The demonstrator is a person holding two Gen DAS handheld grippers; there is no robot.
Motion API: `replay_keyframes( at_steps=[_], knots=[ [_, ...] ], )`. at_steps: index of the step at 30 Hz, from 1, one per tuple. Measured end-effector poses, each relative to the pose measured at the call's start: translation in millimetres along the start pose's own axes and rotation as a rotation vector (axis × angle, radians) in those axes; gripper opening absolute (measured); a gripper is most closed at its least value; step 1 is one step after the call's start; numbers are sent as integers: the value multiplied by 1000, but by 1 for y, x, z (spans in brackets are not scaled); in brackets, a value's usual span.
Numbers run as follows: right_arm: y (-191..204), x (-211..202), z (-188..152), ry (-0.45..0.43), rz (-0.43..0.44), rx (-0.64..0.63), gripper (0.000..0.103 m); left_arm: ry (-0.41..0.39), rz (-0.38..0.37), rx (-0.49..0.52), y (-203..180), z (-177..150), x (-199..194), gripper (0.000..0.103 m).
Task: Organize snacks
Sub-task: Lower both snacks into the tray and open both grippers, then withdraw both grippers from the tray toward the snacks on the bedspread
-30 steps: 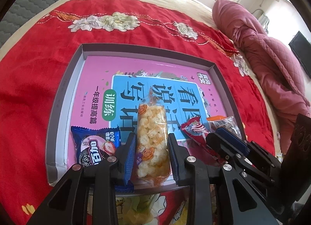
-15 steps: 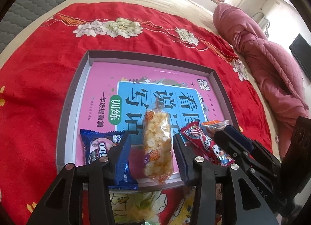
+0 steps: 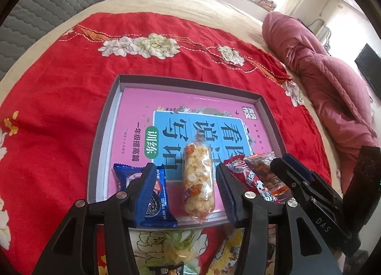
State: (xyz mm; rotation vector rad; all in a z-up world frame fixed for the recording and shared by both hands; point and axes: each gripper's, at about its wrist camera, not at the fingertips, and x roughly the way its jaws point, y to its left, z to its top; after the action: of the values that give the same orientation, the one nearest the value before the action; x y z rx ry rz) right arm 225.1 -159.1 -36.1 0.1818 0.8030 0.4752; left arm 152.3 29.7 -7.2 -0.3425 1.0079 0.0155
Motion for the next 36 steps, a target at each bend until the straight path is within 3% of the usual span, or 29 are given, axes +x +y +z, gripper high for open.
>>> replay_keyframes(
  at_steps=[14, 22, 27, 32, 36],
  knots=[
    [-8, -15, 9, -44, -26, 4, 55, -20, 9, 1, 5, -4, -22, 61],
    [-19, -25, 2, -12, -43, 6, 55, -9, 5, 5, 10, -11, -26, 61],
    [-3, -29, -13, 25, -21, -83, 60, 7, -2, 23, 8, -20, -26, 61],
    [14, -23, -29, 70, -81, -194, 60, 20, -10, 45, 5, -29, -27, 61],
    [9, -16, -34, 93, -128, -201, 60, 35, -16, 62, 2, -37, -28, 61]
  ],
)
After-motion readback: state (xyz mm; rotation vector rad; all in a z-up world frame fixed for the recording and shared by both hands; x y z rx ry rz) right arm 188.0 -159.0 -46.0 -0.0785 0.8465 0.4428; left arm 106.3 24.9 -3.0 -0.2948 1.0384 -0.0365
